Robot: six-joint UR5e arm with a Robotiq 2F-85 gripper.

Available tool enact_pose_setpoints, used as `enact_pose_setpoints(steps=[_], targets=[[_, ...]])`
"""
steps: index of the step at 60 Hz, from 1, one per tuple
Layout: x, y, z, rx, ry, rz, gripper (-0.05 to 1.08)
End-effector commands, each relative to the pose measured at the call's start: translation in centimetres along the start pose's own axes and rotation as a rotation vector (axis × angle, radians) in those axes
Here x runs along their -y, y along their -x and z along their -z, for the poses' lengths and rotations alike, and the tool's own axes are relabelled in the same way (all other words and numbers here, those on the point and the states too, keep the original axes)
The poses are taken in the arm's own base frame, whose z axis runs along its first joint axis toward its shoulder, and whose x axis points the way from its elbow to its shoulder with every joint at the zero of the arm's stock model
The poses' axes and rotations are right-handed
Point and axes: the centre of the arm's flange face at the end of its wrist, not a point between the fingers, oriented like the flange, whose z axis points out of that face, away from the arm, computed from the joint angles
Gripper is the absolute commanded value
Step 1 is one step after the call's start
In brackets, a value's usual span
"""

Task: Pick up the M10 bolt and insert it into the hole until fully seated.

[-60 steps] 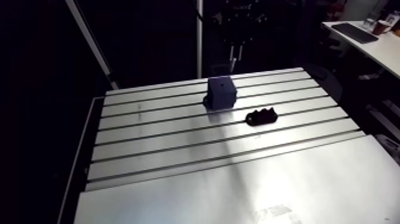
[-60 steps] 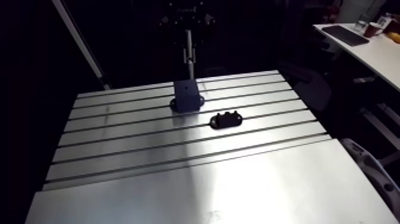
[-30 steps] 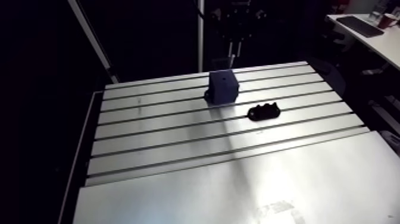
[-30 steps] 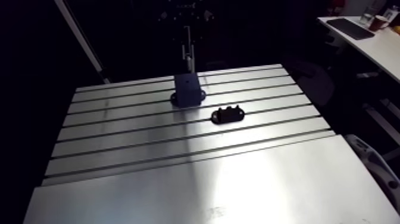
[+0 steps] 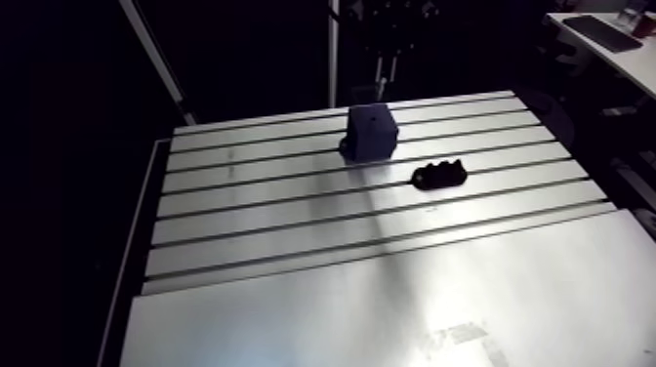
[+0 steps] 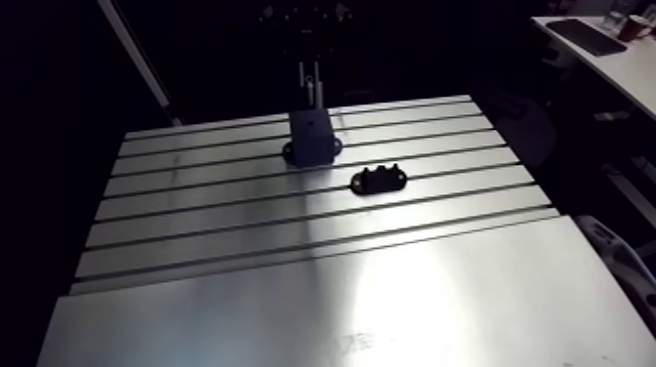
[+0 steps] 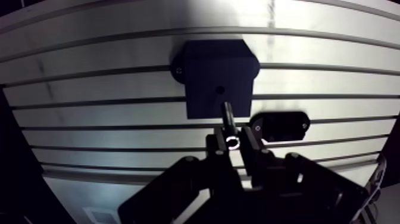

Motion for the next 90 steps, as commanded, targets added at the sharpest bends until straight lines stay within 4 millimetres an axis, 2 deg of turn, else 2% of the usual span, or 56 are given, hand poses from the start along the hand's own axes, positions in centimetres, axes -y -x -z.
enact_pose_setpoints(steps=[1, 90], targets=[[0.5, -0.3, -0.2, 0.008, 0.002, 0.007, 1.07], [0.2, -1.6, -2.8, 0.063, 0.004, -0.019, 1.07]])
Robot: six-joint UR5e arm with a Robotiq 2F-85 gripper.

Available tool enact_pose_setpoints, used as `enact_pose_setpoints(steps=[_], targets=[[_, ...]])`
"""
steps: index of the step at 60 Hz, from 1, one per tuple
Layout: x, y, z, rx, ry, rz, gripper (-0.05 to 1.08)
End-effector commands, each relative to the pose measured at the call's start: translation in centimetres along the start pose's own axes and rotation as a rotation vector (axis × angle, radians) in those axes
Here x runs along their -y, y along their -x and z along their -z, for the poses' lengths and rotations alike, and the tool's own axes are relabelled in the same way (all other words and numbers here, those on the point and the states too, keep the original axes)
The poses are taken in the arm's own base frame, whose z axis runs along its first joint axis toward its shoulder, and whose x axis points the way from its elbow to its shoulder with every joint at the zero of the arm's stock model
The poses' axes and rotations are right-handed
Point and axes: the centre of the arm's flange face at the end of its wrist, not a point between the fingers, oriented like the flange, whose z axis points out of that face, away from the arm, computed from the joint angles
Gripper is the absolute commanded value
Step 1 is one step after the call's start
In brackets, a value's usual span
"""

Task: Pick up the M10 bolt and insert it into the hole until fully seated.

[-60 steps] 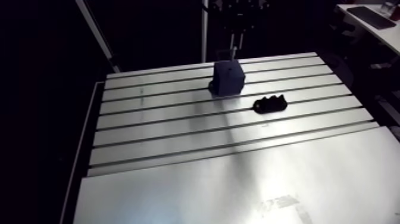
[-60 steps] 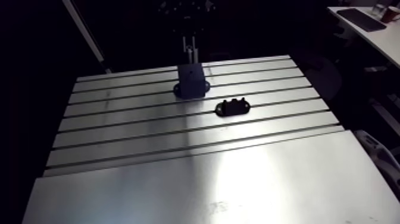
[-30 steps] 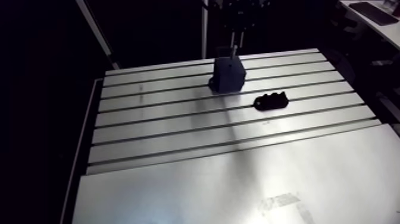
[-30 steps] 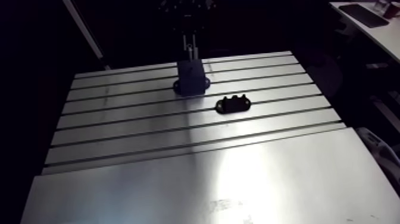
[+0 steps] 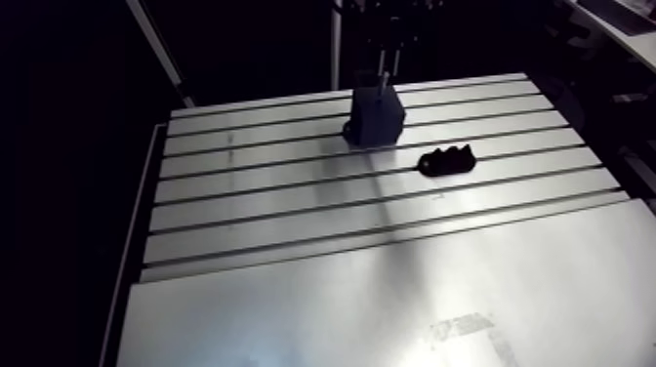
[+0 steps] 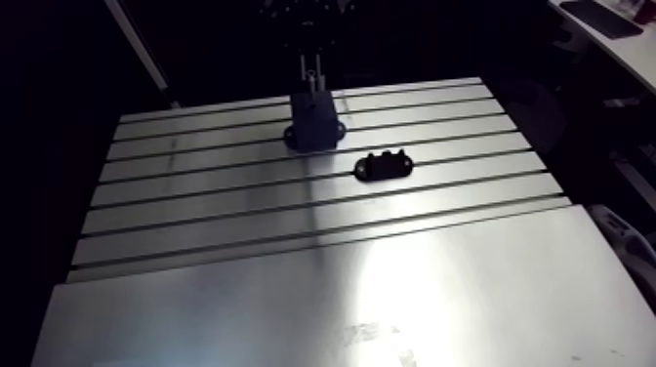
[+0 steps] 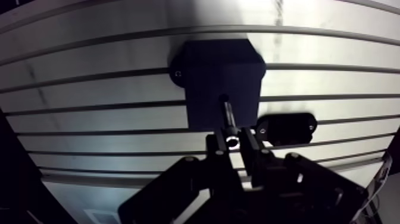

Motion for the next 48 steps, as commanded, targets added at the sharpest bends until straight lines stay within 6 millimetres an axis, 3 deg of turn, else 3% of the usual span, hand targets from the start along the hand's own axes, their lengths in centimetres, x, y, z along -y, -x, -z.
enact_pose_setpoints(steps=[1, 48], targets=[[0.0, -0.2, -0.3, 0.004, -0.001, 0.0, 1.07], [0.0, -0.5, -1.4, 0.021, 0.004, 0.001, 1.07]])
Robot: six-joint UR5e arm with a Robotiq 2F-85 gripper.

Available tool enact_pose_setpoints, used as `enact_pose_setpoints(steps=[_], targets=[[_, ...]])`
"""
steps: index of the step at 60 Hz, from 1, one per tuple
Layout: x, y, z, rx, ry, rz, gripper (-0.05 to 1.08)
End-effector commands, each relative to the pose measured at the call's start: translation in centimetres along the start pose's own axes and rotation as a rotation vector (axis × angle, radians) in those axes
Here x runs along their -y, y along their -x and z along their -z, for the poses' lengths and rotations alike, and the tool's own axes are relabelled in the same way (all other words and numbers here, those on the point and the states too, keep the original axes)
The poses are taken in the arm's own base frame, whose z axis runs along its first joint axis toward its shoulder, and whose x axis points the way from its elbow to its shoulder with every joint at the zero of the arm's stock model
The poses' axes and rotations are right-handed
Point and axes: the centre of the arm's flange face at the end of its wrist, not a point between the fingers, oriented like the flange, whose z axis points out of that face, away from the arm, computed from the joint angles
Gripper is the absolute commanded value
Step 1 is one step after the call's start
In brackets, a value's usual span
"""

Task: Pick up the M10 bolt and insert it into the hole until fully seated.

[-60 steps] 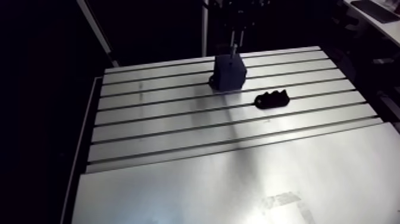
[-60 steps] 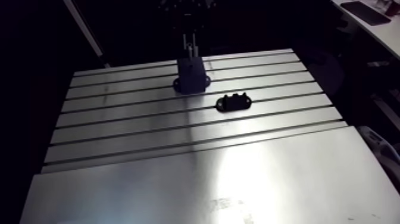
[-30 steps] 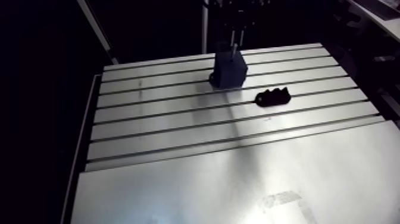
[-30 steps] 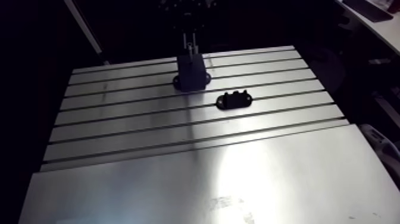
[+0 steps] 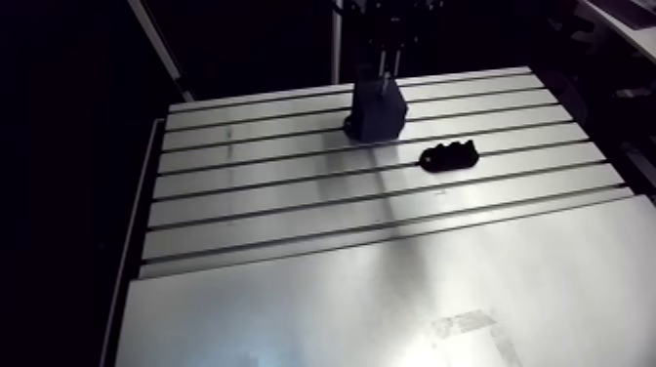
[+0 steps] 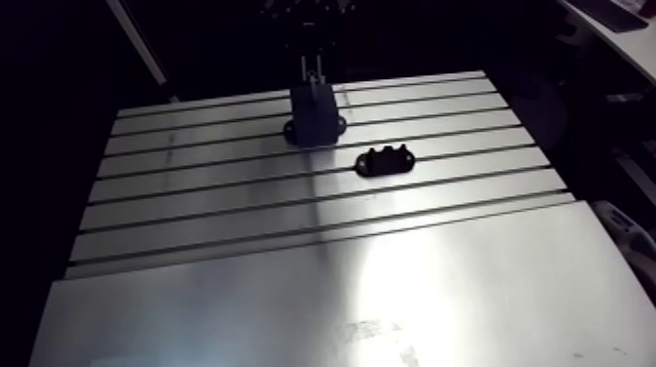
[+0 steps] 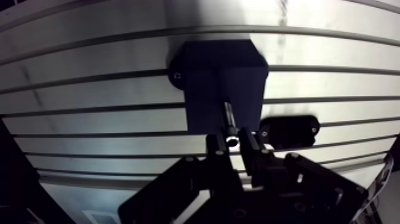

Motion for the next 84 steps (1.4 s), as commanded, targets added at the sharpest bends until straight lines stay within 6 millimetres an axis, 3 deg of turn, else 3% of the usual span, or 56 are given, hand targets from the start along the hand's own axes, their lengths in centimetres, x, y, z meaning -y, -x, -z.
enact_pose_setpoints(steps=[1, 49, 50, 51, 52, 53, 54, 55, 56, 60, 84], targets=[[0.0, 0.0, -0.3, 0.004, 0.001, -0.001, 1.07], [0.0, -0.2, -1.2, 0.018, -0.003, -0.004, 1.03], [0.0, -0.2, -1.1, 0.016, 0.0, -0.004, 0.94], [0.0, -0.2, -1.1, 0.016, 0.0, -0.004, 0.94], [0.0, -0.2, -1.0, 0.014, 0.001, -0.004, 0.75], [0.0, -0.2, -1.0, 0.014, 0.001, -0.004, 0.75], [0.0, -0.2, -1.0, 0.013, 0.002, -0.002, 0.42], [0.0, -0.2, -1.0, 0.013, 0.002, -0.002, 0.42], [0.0, -0.2, -1.0, 0.012, 0.002, -0.002, 0.06], [0.2, -0.1, -0.8, 0.004, -0.001, -0.001, 0.01], [0.4, -0.3, 0.4, -0.049, 0.003, 0.007, 0.0]])
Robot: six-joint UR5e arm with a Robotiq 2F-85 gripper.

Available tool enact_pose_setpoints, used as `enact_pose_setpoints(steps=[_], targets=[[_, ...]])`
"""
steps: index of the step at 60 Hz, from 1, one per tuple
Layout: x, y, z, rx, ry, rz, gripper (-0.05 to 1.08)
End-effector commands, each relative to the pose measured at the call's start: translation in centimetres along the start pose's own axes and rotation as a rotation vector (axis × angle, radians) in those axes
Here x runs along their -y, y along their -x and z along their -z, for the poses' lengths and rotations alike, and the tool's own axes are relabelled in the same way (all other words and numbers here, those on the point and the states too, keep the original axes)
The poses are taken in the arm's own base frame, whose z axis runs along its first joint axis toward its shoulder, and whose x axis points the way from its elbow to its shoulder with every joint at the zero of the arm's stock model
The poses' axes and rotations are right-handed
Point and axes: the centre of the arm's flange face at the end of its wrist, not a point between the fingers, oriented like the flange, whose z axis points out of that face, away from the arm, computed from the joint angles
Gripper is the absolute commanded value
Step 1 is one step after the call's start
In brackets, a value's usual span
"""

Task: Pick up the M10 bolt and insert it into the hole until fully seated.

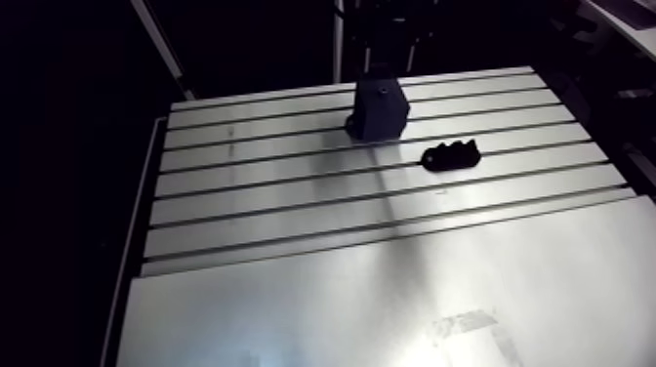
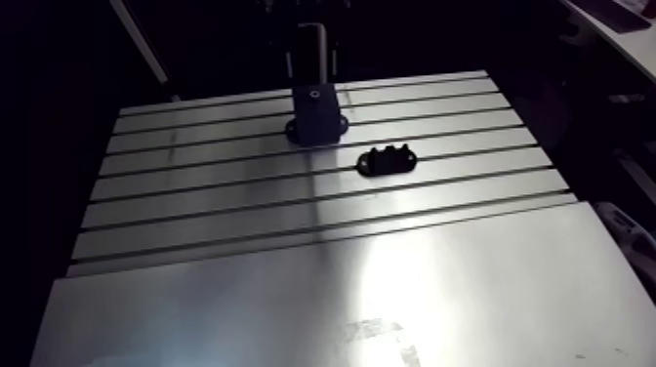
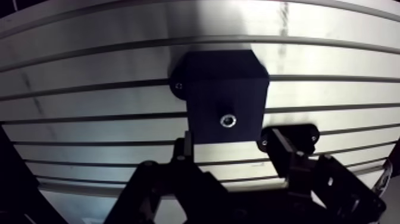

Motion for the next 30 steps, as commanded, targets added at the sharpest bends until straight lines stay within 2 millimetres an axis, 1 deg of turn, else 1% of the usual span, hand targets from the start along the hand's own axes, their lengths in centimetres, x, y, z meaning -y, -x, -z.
enact_pose_setpoints(steps=[1, 6, 8, 9, 10, 11, 12, 13, 14, 15, 16, 17, 18, 19, 21, 22, 23, 24, 25, 26, 27, 28, 29, 30], targets=[[0.1, 0.1, 0.9, -0.022, -0.003, 0.002, 0.0], [0.0, 0.3, 1.6, -0.032, -0.001, 0.0, 0.0], [-0.1, 0.7, 2.8, -0.049, 0.001, -0.002, 0.0], [-0.1, 0.7, 2.8, -0.049, 0.001, -0.002, 0.0], [-0.2, 1.1, 3.5, -0.057, 0.002, -0.003, 0.0], [-0.2, 1.1, 3.5, -0.057, 0.002, -0.003, 0.0], [-0.2, 1.5, 4.2, -0.068, 0.003, -0.005, 0.0], [-0.2, 1.5, 4.2, -0.068, 0.003, -0.005, 0.0], [-0.2, 1.9, 4.9, -0.076, 0.004, -0.007, 0.0], [-0.2, 1.9, 4.9, -0.076, 0.004, -0.007, 0.0], [-0.2, 2.4, 5.4, -0.078, 0.004, -0.007, 0.0], [-0.2, 2.4, 5.4, -0.078, 0.004, -0.007, 0.0], [-0.1, 2.9, 6.0, -0.084, 0.006, -0.007, 0.0], [-0.1, 2.9, 6.0, -0.084, 0.006, -0.007, 0.0], [0.1, 4.1, 7.3, -0.097, 0.01, -0.006, 0.0], [0.1, 4.1, 7.3, -0.097, 0.01, -0.006, 0.0], [0.3, 4.8, 8.1, -0.109, 0.015, -0.006, 0.0], [0.3, 4.8, 8.1, -0.109, 0.015, -0.006, 0.0], [0.4, 5.6, 8.8, -0.121, 0.021, -0.005, 0.0], [0.4, 5.6, 8.8, -0.121, 0.021, -0.005, 0.0], [0.5, 6.3, 9.4, -0.129, 0.024, -0.005, 0.0], [0.5, 6.3, 9.4, -0.129, 0.024, -0.005, 0.0], [0.5, 7.0, 10.0, -0.139, 0.03, -0.006, 0.0], [0.5, 7.0, 10.0, -0.139, 0.03, -0.006, 0.0]])
